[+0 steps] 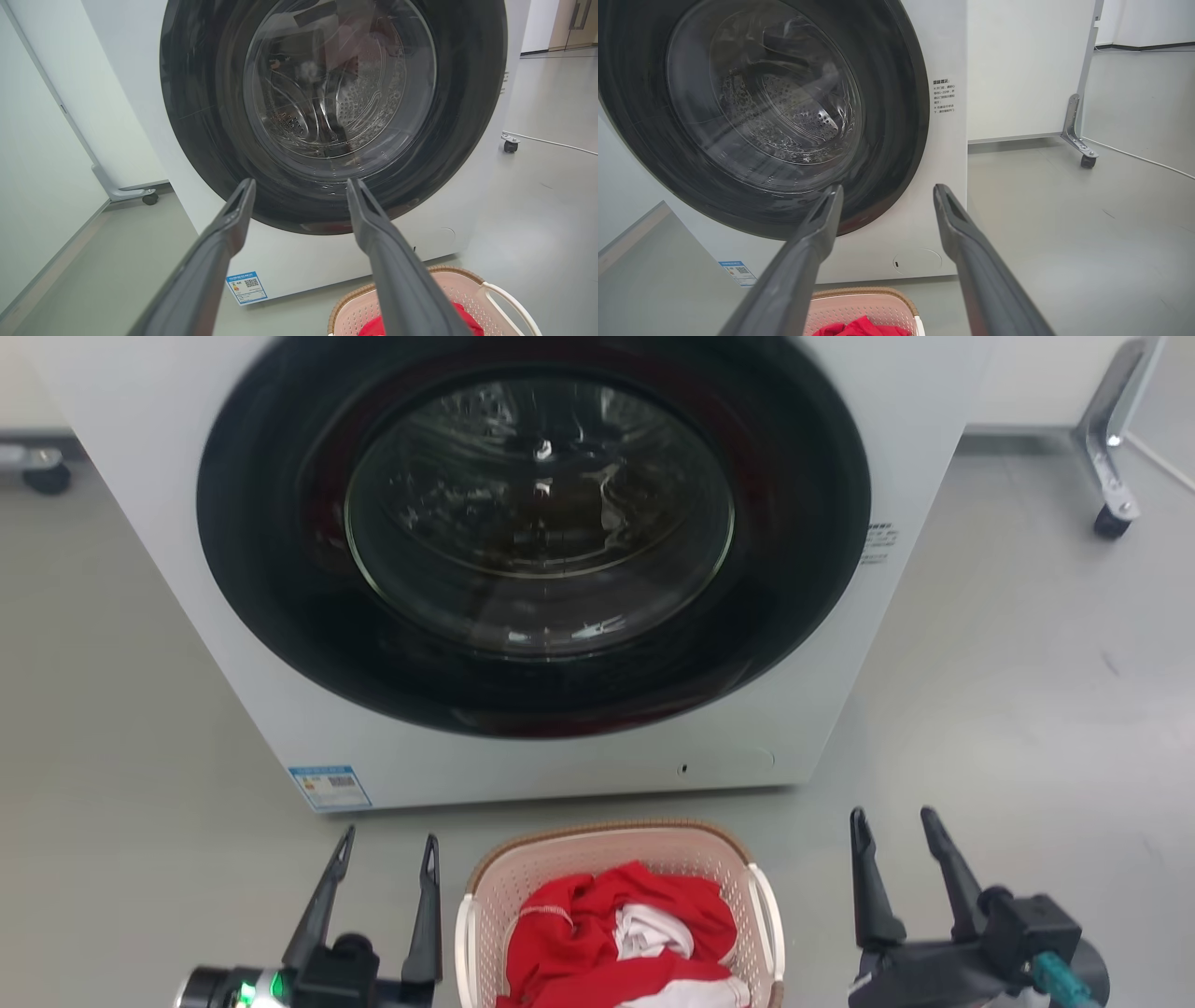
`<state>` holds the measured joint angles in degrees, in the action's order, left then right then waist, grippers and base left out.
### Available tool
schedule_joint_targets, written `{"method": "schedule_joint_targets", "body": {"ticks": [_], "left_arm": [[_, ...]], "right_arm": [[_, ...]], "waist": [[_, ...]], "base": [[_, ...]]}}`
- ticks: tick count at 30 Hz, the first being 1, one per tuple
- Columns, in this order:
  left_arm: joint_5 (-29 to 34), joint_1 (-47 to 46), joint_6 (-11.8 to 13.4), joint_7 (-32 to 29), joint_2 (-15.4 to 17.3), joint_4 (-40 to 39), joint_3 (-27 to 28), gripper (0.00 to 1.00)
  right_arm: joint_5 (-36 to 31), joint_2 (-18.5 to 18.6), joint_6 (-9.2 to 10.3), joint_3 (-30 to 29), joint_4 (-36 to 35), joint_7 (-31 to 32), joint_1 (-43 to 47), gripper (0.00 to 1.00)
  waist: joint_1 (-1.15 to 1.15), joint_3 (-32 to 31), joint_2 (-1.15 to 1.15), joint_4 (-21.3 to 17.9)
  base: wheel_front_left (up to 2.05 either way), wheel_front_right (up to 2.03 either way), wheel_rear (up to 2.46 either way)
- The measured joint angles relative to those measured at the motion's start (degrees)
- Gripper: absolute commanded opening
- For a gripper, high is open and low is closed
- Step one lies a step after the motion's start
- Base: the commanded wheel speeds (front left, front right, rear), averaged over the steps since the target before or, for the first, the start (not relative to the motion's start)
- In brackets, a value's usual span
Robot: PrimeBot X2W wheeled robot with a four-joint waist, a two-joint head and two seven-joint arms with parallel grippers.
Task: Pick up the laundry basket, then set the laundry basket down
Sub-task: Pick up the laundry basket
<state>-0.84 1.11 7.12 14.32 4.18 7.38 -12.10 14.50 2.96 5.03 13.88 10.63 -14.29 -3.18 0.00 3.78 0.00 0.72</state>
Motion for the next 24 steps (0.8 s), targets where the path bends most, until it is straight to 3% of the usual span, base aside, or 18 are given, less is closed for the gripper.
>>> {"method": "schedule_joint_targets", "body": {"ticks": [24], "left_arm": [[-3.1, -19.6, -0.6, -0.1, -1.5, 13.7, -1.9, 1.00]], "right_arm": [[-0.2, 1.6, -1.57, -3.0, 9.1, -0.3, -15.5, 1.00]], "waist": [[0.01, 19.3, 0.01, 2.2]], "base": [[0.00, 0.00, 0.00]]}}
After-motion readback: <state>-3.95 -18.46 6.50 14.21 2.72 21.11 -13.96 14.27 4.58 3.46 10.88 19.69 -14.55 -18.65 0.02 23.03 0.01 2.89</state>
